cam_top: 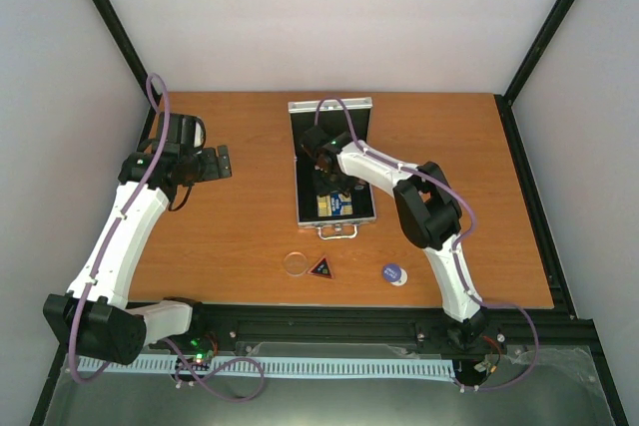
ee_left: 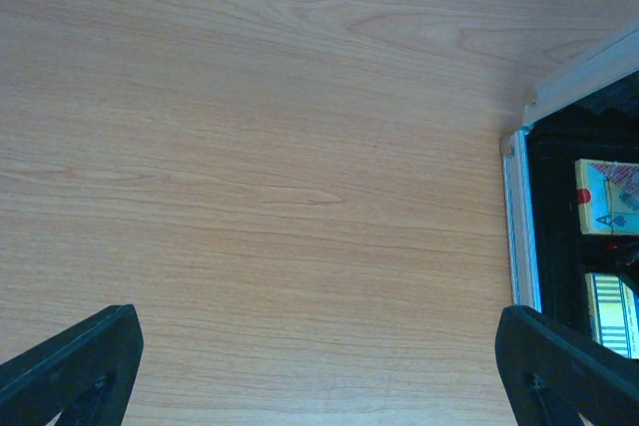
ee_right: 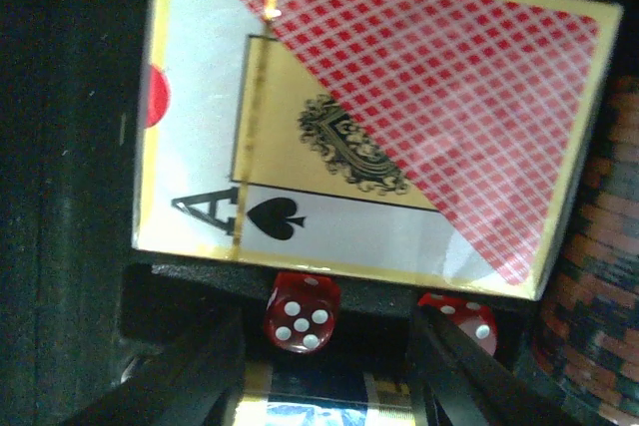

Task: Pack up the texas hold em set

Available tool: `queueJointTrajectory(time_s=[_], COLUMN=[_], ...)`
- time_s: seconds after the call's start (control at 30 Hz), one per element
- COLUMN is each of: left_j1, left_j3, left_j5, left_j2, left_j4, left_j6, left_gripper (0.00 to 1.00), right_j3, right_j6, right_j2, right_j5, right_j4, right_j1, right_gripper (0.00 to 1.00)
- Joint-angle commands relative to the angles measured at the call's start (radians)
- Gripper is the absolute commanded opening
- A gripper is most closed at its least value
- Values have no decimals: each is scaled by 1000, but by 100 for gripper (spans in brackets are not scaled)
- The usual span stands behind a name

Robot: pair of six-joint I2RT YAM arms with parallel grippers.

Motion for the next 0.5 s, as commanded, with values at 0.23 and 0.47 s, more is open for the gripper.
queueJointTrajectory(time_s=[0.23,0.47], left_j1=[-2,-3], left_j3=[24,25], left_j5=[1,11], left_j2=[0,4], left_j4=[5,8], left_j6=[22,21], left_gripper=[100,100], right_j3=[-23,-120], right_j6=[-54,-37], right_j2=[-184,-311], right_j5=[-4,-19], right_j4=[-37,-103], right_j1=[24,33], right_gripper=[98,100])
